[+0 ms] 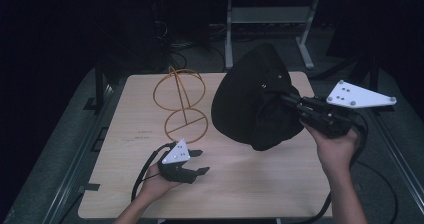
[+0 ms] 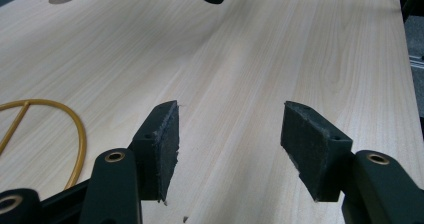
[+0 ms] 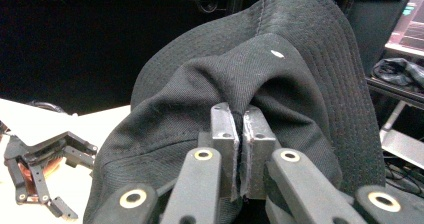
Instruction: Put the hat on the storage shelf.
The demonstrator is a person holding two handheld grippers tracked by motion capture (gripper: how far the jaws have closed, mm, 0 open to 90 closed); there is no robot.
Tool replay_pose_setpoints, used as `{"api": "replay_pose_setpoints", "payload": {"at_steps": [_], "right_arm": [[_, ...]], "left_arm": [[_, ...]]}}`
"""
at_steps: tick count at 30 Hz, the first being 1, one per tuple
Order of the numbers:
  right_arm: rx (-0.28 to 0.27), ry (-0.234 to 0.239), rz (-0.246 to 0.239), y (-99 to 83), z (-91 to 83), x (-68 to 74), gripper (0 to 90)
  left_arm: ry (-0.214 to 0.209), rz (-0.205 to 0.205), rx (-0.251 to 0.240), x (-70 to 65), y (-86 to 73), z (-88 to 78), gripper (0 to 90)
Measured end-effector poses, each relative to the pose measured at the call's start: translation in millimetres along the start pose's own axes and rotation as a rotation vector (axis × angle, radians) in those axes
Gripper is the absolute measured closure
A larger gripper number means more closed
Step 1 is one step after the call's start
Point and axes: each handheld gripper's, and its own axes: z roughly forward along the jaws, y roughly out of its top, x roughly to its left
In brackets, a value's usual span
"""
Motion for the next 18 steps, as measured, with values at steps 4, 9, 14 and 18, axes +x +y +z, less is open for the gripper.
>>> {"api": "replay_pose_setpoints", "payload": {"at_steps": [4,9,14,18], "right_arm": [[0.01,0.023,0.005,7.3,11.9,-2.6,86.3],[0.009,0.039,0.004,14.0,19.8,-2.6,86.3],[0.008,0.064,0.005,23.0,28.6,-2.1,86.2],[0.009,0.079,0.003,29.1,36.5,-2.6,86.2]], "left_arm": [[0.003,-0.002,0.001,-0.7,-0.8,-0.8,39.1],[0.006,0.017,0.009,-3.1,-1.3,0.8,38.6],[0.005,0.031,0.02,-4.9,-2.0,1.5,38.3],[0.005,0.032,0.015,-4.6,-2.4,1.2,38.1]]}}
